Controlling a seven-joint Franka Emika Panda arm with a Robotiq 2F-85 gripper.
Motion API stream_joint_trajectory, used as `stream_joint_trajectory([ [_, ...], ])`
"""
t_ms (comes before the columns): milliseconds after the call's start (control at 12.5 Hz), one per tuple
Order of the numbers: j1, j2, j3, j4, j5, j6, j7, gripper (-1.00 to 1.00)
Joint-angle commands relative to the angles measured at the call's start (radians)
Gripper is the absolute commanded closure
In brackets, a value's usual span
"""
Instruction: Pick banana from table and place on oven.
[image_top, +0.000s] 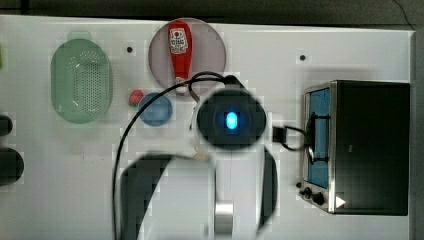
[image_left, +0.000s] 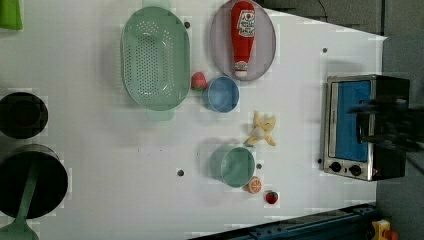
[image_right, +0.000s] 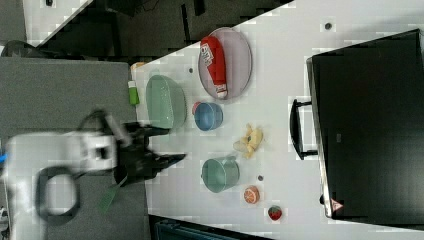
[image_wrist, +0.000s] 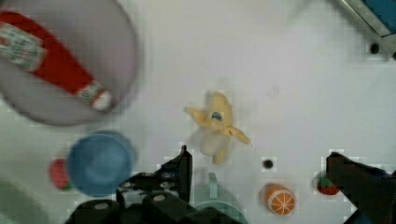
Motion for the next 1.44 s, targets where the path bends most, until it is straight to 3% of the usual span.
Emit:
stream_joint_trajectory([
  [80, -0.006, 0.05, 0.005, -0.077, -0.002, 0.107, -0.02, -1.0],
  [480, -0.004, 0.195, 0.005, -0.229, -0.002, 0.442, -0.012, -1.0],
  [640, -0.001, 0.26, 0.007, -0.266, -0.001, 0.551, 0.087, -1.0],
  [1280, 0.007, 0.483, 0.05, -0.274, -0.001, 0.739, 0.17, -1.0],
  [1360, 0.007, 0.492, 0.048, -0.274, -0.001, 0.752, 0.17, -0.93],
  [1440, 0.007, 0.496, 0.046, -0.274, -0.001, 0.763, 0.17, -0.69],
])
